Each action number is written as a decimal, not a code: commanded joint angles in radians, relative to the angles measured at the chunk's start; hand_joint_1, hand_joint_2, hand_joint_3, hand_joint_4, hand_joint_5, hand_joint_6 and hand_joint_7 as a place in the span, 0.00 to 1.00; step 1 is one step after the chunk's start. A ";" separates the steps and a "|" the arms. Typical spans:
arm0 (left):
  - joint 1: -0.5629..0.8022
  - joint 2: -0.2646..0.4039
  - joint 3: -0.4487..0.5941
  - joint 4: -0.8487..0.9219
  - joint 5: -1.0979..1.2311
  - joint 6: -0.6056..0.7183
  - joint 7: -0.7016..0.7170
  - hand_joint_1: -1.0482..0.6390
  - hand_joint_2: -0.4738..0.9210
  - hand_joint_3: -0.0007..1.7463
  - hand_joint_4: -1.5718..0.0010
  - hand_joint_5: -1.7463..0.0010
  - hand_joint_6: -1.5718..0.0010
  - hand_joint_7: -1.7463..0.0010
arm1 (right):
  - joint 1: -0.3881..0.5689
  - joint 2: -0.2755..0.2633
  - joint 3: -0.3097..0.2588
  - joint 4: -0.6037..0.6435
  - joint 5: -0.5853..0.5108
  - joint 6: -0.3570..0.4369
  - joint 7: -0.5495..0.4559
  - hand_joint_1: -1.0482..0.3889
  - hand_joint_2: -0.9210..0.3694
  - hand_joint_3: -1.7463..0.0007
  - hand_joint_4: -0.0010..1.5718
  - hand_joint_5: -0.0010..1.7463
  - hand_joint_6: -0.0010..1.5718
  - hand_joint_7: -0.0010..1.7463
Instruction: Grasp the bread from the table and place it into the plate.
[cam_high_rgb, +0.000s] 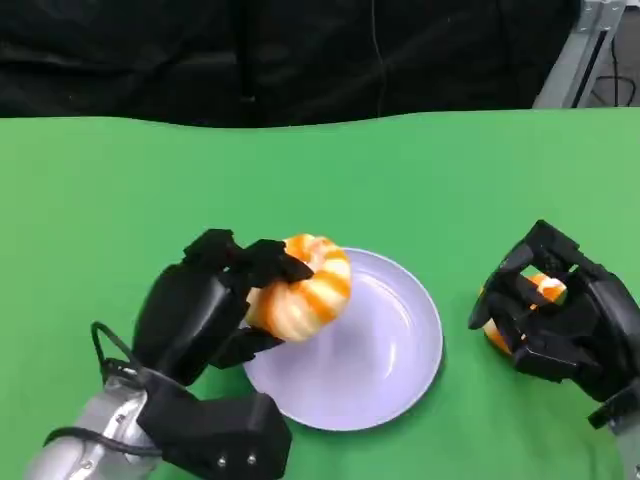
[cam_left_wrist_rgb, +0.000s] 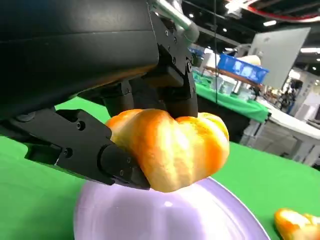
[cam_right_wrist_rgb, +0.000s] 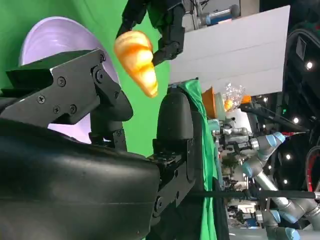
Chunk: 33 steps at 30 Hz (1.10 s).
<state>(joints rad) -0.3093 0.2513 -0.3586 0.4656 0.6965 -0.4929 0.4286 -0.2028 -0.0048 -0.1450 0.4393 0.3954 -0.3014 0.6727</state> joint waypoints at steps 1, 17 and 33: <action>-0.016 0.002 -0.017 0.023 -0.003 -0.012 -0.025 0.57 1.00 0.06 0.70 0.13 0.59 0.36 | 0.001 -0.009 -0.005 -0.016 0.007 -0.002 -0.004 0.81 0.20 0.35 0.29 1.00 0.23 0.92; -0.064 -0.049 -0.046 0.165 -0.062 -0.131 -0.085 0.55 1.00 0.05 0.70 0.11 0.60 0.32 | -0.001 -0.009 -0.006 -0.011 0.008 -0.008 0.003 0.81 0.20 0.35 0.29 1.00 0.24 0.91; -0.079 -0.027 -0.059 0.143 0.005 -0.055 -0.106 0.43 1.00 0.05 0.59 0.81 0.51 0.98 | -0.007 -0.010 -0.009 0.005 0.012 -0.014 0.012 0.81 0.21 0.34 0.29 1.00 0.23 0.92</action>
<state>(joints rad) -0.3854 0.1993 -0.4150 0.6316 0.6862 -0.5664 0.3203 -0.2028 -0.0046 -0.1455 0.4412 0.3965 -0.3057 0.6793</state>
